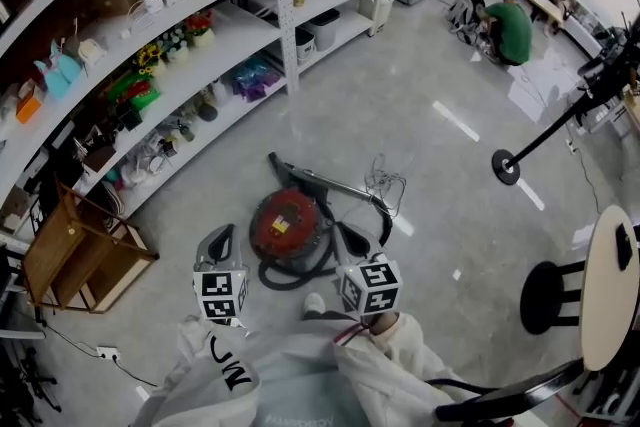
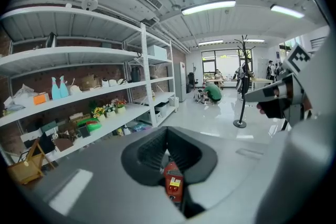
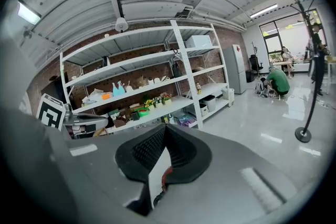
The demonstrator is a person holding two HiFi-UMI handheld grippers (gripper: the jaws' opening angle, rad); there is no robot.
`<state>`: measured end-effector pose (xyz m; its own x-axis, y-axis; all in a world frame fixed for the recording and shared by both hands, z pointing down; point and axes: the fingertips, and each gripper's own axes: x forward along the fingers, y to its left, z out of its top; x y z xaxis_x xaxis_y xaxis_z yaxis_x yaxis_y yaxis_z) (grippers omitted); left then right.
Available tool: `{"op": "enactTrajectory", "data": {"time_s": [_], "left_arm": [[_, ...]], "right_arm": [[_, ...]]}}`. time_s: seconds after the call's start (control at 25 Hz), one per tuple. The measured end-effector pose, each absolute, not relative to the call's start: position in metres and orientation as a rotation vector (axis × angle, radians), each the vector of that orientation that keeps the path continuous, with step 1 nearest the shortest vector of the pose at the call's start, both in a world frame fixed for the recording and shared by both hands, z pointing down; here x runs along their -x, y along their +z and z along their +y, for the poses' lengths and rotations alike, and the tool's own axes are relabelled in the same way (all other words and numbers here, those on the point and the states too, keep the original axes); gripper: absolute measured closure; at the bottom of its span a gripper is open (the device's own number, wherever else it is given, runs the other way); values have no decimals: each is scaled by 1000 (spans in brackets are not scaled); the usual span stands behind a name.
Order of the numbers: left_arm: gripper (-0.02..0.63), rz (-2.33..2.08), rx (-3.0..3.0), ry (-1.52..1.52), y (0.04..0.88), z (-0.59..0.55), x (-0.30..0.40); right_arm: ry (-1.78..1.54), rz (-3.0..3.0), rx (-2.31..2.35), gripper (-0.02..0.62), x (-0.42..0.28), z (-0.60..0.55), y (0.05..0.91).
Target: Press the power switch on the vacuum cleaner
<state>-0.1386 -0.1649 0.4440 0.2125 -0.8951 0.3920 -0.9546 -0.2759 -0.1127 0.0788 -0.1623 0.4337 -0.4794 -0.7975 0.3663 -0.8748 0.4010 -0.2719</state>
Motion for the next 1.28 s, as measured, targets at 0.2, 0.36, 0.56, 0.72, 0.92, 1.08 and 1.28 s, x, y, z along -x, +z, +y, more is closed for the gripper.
{"op": "enactTrajectory", "data": {"time_s": [0.2, 0.36, 0.56, 0.72, 0.92, 1.08, 1.28], "left_arm": [[606, -1778, -2360, 563, 438, -136, 141], [606, -1782, -2352, 543, 440, -107, 154], [606, -1782, -2360, 512, 439, -70, 167], [606, -1779, -2354, 494, 447, -38, 178], [606, -1763, -2355, 477, 450, 1, 190], [606, -1751, -2352, 469, 450, 30, 195], [606, -1720, -2382, 452, 450, 52, 192]], "right_arm": [[639, -2454, -1500, 595, -69, -129, 434], [629, -2451, -1489, 595, -53, -98, 434], [598, -2445, -1500, 595, -39, -62, 432], [590, -2432, -1524, 594, -29, -30, 435], [571, -2415, -1541, 595, -18, 11, 433], [563, -2405, -1550, 595, -13, 40, 430], [549, -2389, -1580, 595, -15, 67, 428]]}}
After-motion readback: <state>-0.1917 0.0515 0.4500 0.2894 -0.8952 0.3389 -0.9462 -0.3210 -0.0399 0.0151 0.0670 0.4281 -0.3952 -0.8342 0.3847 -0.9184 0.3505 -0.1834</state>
